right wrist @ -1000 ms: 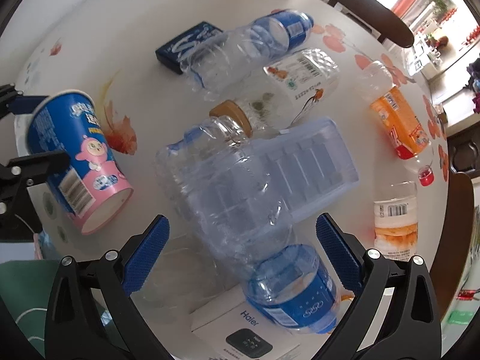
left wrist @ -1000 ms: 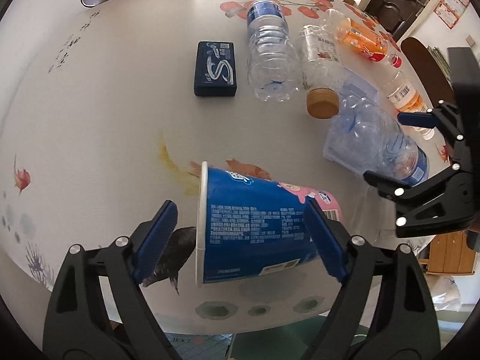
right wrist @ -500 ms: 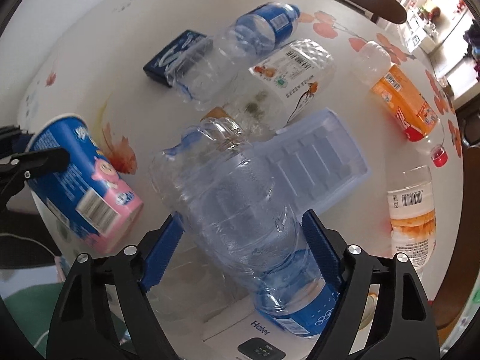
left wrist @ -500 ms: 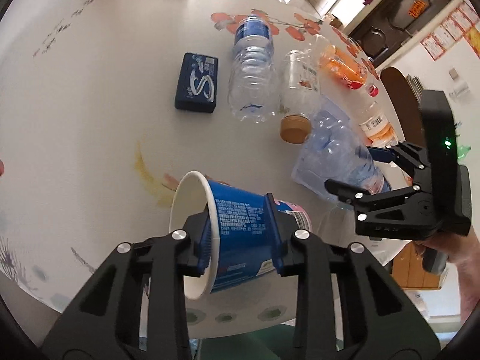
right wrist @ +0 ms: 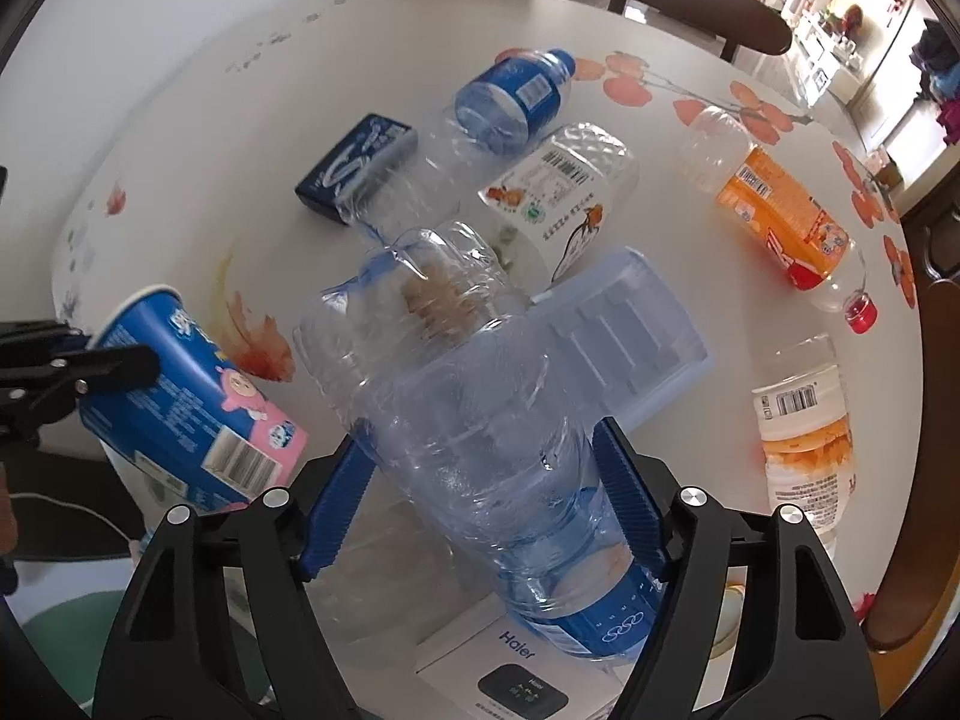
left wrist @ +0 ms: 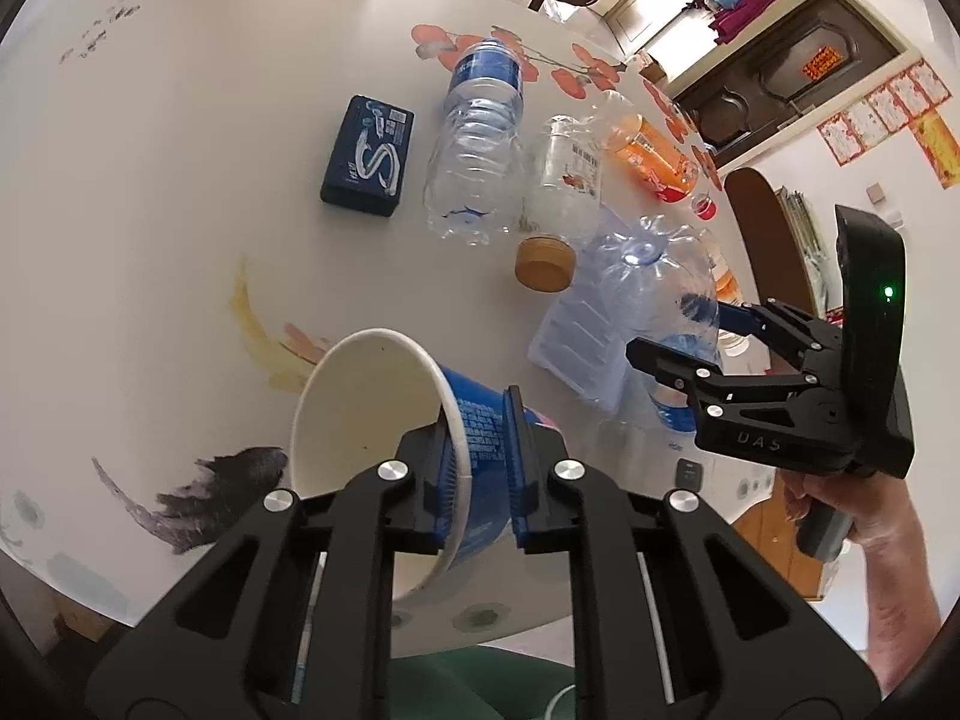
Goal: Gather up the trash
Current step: 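Grasp the paper cup with the left tool while the right tool grasps the clear water bottle, then carry cup and bottle over the grey bin and open both tools to drop them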
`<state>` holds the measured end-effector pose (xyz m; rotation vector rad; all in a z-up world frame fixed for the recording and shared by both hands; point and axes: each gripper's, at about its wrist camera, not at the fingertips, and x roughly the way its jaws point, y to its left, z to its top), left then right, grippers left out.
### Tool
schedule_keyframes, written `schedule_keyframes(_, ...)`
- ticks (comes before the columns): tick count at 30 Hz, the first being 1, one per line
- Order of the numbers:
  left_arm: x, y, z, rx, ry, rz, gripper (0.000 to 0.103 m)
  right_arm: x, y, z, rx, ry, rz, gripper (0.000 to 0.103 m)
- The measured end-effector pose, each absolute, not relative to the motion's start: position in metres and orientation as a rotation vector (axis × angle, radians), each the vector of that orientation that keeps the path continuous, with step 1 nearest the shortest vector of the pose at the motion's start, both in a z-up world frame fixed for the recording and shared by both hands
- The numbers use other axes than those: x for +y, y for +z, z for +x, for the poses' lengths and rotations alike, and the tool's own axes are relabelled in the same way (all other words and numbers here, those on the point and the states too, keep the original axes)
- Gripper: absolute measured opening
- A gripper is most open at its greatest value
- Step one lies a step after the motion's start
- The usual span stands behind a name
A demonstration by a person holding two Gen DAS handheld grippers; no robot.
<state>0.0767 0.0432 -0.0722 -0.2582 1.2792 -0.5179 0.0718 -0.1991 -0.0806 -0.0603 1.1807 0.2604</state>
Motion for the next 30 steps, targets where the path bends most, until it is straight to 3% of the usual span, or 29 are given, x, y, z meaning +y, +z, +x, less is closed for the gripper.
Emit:
schedule_keyframes(5,0.034,-0.063,0.071,1.248,-0.544,-0.24,0.004,-0.203,-0.067,0.064,1.148,0.258,-0.043,0.072)
schedule_keyframes(19,-0.007,-0.005,0.064,1.13,-0.62,-0.069,0.004,-0.255,-0.002,0.022,0.972,0.199,0.097,0.069)
schedule_keyframes(30,-0.143,0.061,0.01,0.982,-0.959,0.251,0.004,-0.374,0.071,-0.111,0.728,-0.025,0.359,0.069)
